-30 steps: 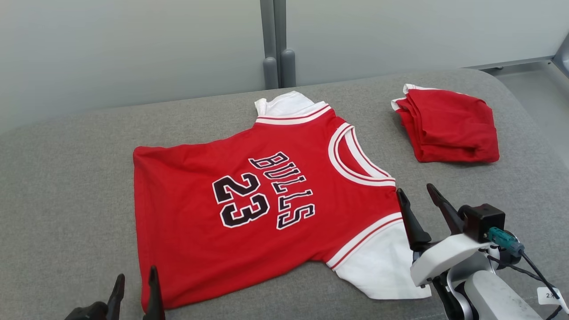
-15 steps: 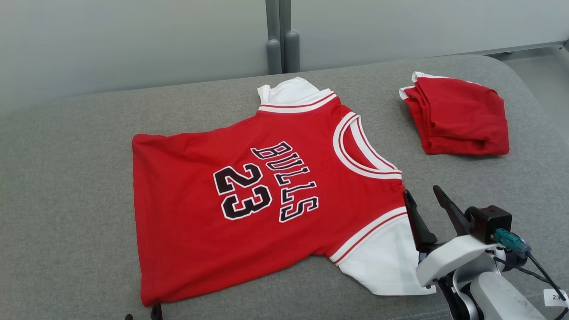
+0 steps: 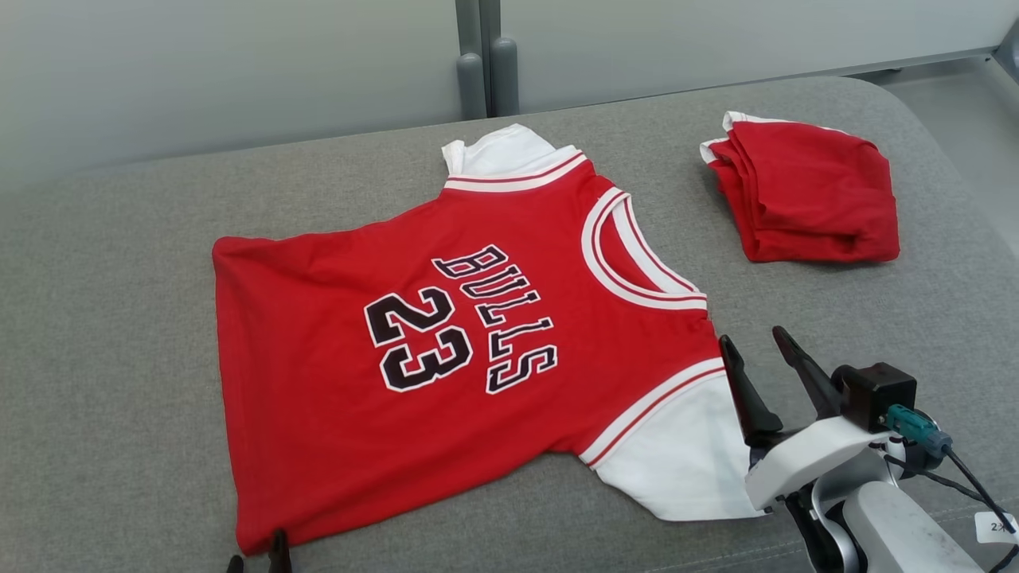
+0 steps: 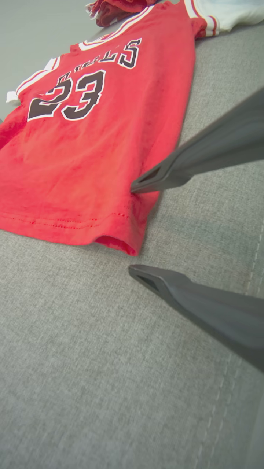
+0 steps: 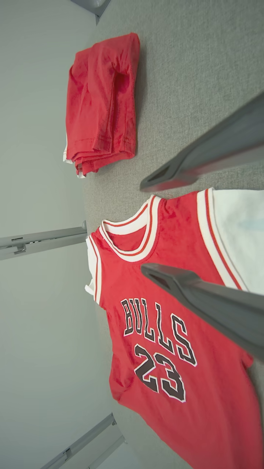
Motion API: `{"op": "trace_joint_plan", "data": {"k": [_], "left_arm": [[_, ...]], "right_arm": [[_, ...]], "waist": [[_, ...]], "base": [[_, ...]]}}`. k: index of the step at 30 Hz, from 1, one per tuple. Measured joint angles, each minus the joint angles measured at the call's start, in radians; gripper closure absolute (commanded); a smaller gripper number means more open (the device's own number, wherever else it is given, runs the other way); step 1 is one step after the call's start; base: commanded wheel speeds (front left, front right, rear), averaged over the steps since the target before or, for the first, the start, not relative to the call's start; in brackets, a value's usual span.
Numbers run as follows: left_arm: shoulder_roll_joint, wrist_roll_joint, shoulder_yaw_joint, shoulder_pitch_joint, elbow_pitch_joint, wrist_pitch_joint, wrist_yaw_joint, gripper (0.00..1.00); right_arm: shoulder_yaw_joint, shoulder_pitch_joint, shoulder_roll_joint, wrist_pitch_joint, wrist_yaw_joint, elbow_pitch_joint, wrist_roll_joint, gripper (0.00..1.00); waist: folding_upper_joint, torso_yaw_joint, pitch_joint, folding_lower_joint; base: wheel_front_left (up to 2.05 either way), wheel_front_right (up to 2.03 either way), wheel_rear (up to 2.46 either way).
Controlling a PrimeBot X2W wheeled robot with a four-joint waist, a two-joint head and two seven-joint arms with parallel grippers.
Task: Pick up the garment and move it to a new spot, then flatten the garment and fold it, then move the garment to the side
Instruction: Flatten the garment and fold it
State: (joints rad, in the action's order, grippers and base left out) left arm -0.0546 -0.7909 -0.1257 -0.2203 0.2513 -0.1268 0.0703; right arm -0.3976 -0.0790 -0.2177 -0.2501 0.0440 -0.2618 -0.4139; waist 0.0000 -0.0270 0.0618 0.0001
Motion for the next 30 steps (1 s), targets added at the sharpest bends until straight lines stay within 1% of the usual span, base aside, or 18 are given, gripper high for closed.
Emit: {"op": "trace_joint_plan", "data": {"k": [4, 9, 10, 11, 12, 13, 14, 15, 18, 23, 25, 26, 30], "left_arm": [[0.000, -0.007, 0.005, 0.016, 0.022, 0.000, -0.008, 0.00], [0.001, -0.012, 0.021, 0.034, 0.054, -0.001, -0.008, 0.00], [0.001, -0.012, 0.020, 0.038, 0.059, -0.002, -0.009, 0.11], [0.001, -0.012, 0.019, 0.043, 0.062, -0.002, -0.009, 0.37], [0.001, -0.012, 0.019, 0.048, 0.064, -0.002, -0.010, 0.56], [0.001, -0.012, 0.017, 0.052, 0.066, -0.002, -0.011, 0.69], [0.001, -0.012, 0.015, 0.056, 0.067, -0.002, -0.018, 0.90], [0.001, -0.012, 0.010, 0.059, 0.067, -0.002, -0.019, 1.00], [0.001, -0.003, -0.007, 0.060, 0.068, -0.002, -0.031, 1.00], [-0.001, -0.001, 0.001, 0.066, 0.054, -0.033, -0.042, 1.00], [-0.003, 0.000, 0.004, 0.077, 0.043, -0.041, -0.045, 1.00], [-0.006, 0.007, 0.006, 0.088, 0.022, -0.052, -0.049, 1.00], [-0.015, 0.018, 0.006, 0.108, -0.008, -0.060, -0.052, 1.00]], "right_arm": [[0.007, -0.004, 0.000, 0.000, 0.000, -0.002, 0.002, 0.00], [0.011, -0.016, 0.000, 0.000, -0.008, -0.004, 0.002, 0.00], [0.014, -0.016, 0.000, 0.000, -0.008, -0.004, 0.002, 0.00], [0.019, -0.016, 0.000, 0.000, -0.008, -0.005, 0.002, 0.00], [0.021, -0.016, -0.002, 0.000, -0.008, -0.007, 0.002, 0.00], [0.023, -0.016, -0.002, 0.000, -0.009, -0.011, 0.002, 0.00], [0.022, -0.015, -0.003, 0.000, -0.015, -0.016, 0.002, 0.00], [0.019, -0.013, -0.003, 0.000, -0.020, -0.024, 0.001, 0.00], [0.007, 0.010, -0.007, 0.000, -0.046, -0.043, -0.017, 0.00], [0.005, 0.083, -0.035, 0.009, -0.071, -0.074, -0.040, 0.00], [0.004, 0.102, -0.033, 0.014, -0.080, -0.082, -0.058, 0.00], [0.001, 0.120, -0.028, 0.018, -0.091, -0.088, -0.077, 0.00], [-0.010, 0.155, -0.002, 0.041, -0.115, -0.107, -0.118, 0.00]], "waist": [[0.0000, -0.011, 0.008, 0.0000], [0.0000, -0.024, 0.018, 0.0000], [0.0000, -0.026, 0.020, 0.0000], [0.0000, -0.028, 0.021, 0.0000], [0.0000, -0.029, 0.022, 0.0000], [0.0000, -0.030, 0.023, 0.0000], [0.0000, -0.030, 0.024, 0.0000], [0.0000, -0.030, 0.025, 0.0000], [0.0000, -0.029, 0.029, 0.0000], [0.0000, -0.023, 0.042, 0.0000], [0.0000, -0.023, 0.044, 0.0000], [0.0000, -0.023, 0.046, 0.0000], [0.0000, -0.025, 0.050, 0.0000]], "base": [[0.00, 0.00, 0.00], [0.00, 0.00, 0.00], [0.00, 0.00, 0.00], [0.00, 0.00, 0.00], [0.00, 0.00, 0.00], [0.00, 0.00, 0.00], [0.00, 0.00, 0.00], [0.00, 0.00, 0.00], [0.00, 0.00, 0.00], [0.00, 0.00, 0.00], [0.00, 0.00, 0.00], [0.00, 0.00, 0.00], [0.00, 0.00, 0.00]]}}
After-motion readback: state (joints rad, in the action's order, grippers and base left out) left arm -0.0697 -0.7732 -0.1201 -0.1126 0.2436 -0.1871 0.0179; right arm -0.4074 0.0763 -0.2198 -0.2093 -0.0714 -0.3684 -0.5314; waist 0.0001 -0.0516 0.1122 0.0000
